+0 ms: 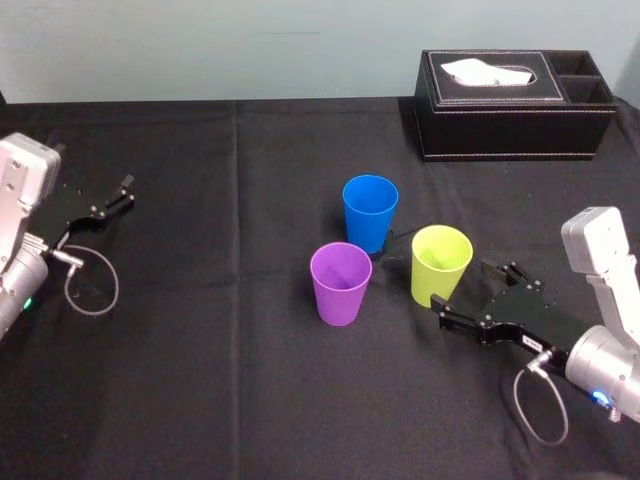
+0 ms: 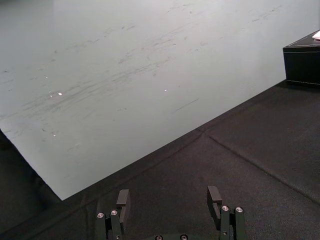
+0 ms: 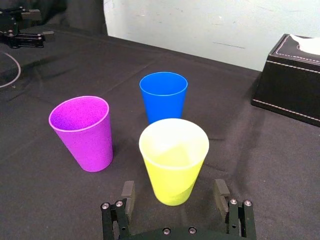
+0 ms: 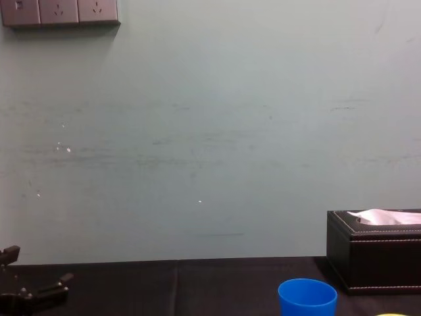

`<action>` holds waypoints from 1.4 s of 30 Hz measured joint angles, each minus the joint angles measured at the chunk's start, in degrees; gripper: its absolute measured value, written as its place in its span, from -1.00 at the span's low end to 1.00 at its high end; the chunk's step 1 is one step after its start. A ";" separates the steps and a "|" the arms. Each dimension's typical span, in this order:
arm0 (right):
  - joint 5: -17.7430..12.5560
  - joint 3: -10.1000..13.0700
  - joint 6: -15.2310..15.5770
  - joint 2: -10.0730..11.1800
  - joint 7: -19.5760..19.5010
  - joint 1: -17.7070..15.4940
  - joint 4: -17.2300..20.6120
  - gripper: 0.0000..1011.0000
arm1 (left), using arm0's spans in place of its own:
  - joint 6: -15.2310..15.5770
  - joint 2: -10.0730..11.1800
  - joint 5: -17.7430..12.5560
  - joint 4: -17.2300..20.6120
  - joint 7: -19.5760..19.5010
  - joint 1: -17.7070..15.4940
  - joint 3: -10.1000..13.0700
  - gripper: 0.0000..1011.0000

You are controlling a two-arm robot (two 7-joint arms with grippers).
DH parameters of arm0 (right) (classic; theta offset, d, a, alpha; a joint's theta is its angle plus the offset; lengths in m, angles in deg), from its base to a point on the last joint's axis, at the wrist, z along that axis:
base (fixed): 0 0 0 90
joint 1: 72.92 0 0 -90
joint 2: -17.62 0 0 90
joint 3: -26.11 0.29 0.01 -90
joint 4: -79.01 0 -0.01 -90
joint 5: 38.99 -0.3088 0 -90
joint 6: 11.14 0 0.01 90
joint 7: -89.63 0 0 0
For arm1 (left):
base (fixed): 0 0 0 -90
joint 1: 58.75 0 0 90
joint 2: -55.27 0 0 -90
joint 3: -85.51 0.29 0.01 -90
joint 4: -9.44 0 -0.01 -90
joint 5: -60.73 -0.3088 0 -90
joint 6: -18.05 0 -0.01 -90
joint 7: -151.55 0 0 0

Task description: Stack the three plastic cups sequentially using one hand.

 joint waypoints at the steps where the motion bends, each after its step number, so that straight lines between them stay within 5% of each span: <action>1: 0.09 -0.01 0.06 -0.23 0.04 0.13 -0.16 0.98 | 0.00 0.00 0.00 0.00 0.00 0.00 0.00 1.00; 23: 3.31 -0.60 1.29 -5.77 2.77 4.79 -4.25 0.98 | 0.00 0.00 0.00 0.00 0.00 0.00 0.00 1.00; 42: 4.70 -0.23 2.15 -7.97 3.16 5.47 -5.58 0.98 | 0.00 0.00 0.00 0.00 0.00 0.00 0.00 1.00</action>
